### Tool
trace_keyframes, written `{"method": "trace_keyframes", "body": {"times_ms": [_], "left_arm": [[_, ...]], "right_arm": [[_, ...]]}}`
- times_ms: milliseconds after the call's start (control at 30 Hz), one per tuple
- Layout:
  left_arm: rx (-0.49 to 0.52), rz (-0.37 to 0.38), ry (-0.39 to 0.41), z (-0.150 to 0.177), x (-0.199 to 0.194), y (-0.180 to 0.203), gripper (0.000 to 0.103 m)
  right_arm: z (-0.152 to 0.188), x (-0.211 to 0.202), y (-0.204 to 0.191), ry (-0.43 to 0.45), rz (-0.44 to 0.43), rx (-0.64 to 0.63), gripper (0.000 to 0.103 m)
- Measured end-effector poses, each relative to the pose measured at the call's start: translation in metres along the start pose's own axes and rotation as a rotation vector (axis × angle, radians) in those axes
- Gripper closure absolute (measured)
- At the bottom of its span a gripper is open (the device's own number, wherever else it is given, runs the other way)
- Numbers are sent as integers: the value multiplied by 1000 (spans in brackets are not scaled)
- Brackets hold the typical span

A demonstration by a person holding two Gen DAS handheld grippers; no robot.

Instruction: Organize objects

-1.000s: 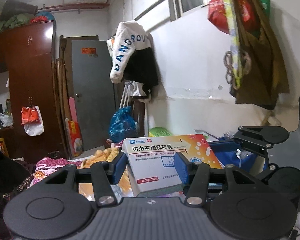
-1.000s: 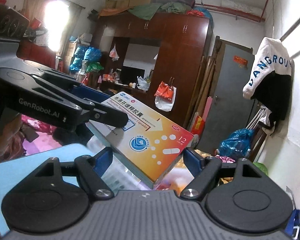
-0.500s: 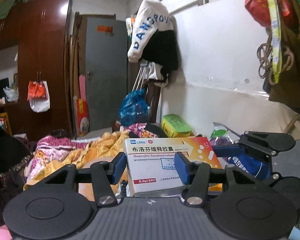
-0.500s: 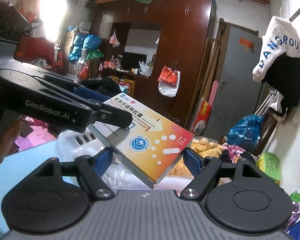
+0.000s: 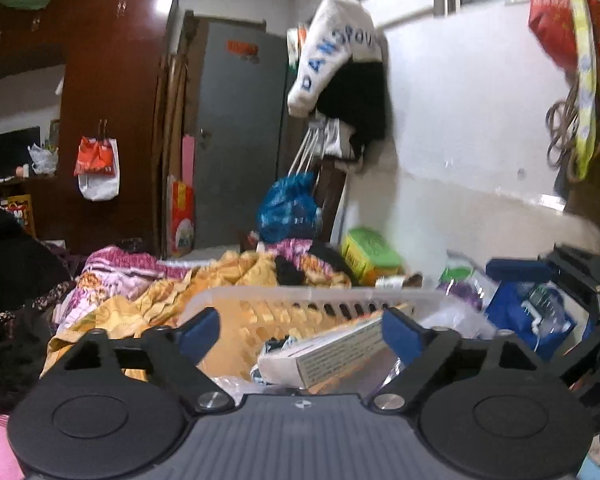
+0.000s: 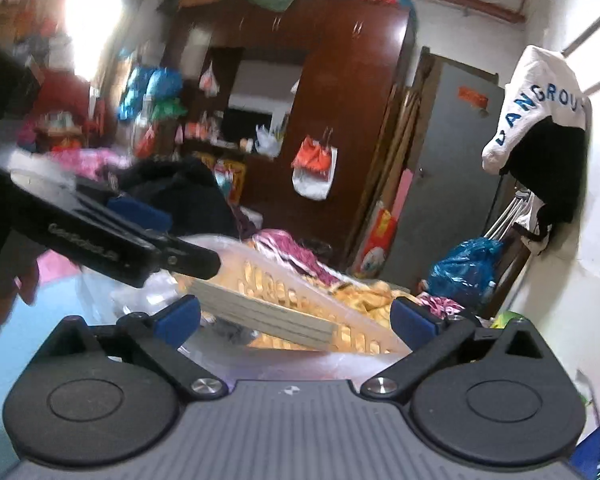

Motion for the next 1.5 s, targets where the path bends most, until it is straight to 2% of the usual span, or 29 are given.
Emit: {"method": "trace_keyframes", "body": {"times_ms": [67,133,167,300,400,433,533,567,633,733,833,933,1000,1067,1167,1500], "left_arm": [[14,3,54,-1,-19,3,8],[32,0,83,-2,-30,9,1],[32,1,93,-2,-36,10,0],[12,16,91,0,-56,17,0],[60,-52,90,5,-73,26,0],[75,-80,86,7,-78,29,0],[79,-117,64,12,-97,35,0],[76,-119,51,14,-102,36,0],[64,-126,43,19,-119,41,0],[65,-136,27,30,-145,52,0],[50,-138,44,47,-177,63,0],[34,-165,74,64,-198,70,0],[56,-158,63,67,-200,77,0],[73,-154,53,68,-198,81,0],[74,-149,46,70,-199,83,0],[98,-155,58,70,-211,96,0]], "right_arm": [[0,-18,3,26,-10,66,0],[2,-33,3,51,-17,111,0],[3,-39,4,58,-9,130,0],[1,-43,9,4,60,214,0],[0,-51,9,-39,170,267,0],[1,-58,7,-29,199,269,0],[3,-79,4,-9,232,280,0],[3,-85,4,-12,230,281,0],[4,-96,-1,-88,232,265,0],[7,-109,-6,-136,209,260,0],[16,-131,-12,-68,207,293,0],[30,-150,-25,-40,210,334,0],[39,-155,-28,-38,192,390,0],[40,-154,-28,-52,158,383,0],[39,-151,-25,-56,188,386,0],[46,-146,-29,-62,200,381,0]]}}
Point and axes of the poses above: each gripper's, at about its wrist camera, not at the fingertips, and x roughly the way its jaws point, y to its right, z to its underside, the point moved 2 cm from there along x, roughly the way its jaws point, and after that the axes turned 10 degrees about y, right-handed, at the moved point
